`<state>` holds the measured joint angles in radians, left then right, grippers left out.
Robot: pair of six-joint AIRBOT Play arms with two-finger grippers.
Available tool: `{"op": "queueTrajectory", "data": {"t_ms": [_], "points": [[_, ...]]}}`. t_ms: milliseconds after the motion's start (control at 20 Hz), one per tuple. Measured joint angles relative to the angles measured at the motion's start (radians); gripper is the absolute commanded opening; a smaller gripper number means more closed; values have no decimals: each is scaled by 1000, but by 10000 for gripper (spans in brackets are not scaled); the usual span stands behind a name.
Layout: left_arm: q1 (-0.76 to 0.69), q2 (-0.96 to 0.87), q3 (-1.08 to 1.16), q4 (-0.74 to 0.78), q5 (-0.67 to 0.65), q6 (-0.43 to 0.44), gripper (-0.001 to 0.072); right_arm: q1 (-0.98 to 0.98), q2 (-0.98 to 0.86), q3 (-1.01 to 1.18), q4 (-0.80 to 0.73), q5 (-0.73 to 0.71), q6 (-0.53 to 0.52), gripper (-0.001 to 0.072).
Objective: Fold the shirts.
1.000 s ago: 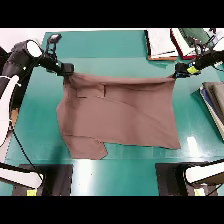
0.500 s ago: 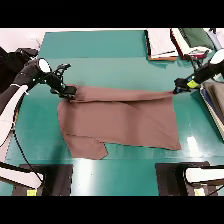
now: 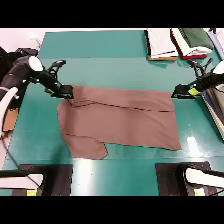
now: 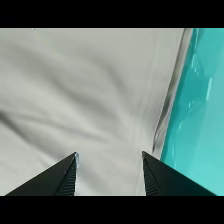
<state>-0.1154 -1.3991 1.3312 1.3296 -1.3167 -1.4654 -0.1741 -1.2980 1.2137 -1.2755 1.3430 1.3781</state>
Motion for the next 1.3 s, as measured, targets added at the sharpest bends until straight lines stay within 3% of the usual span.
{"op": "queueTrajectory", "data": {"t_ms": [400,800,850,900,950,1000,1300], "points": [[0,449,-573,36,23,-132,506,1,312,-177,80,-33,1,452],[1,573,-903,-159,175,-196,501,2,386,-219,160,-57,1,451],[1,577,-922,-201,198,-198,441,2,388,-220,167,-58,1,451],[0,578,-937,-246,226,-197,280,1,389,-221,172,-58,1,451],[0,578,-949,-272,249,-184,67,2,391,-221,174,-58,1,451],[-1,576,-954,-284,264,-166,26,1,391,-222,177,-56,1,451],[-1,581,-866,-362,223,-95,25,-101,397,-301,106,63,0,455]]}}
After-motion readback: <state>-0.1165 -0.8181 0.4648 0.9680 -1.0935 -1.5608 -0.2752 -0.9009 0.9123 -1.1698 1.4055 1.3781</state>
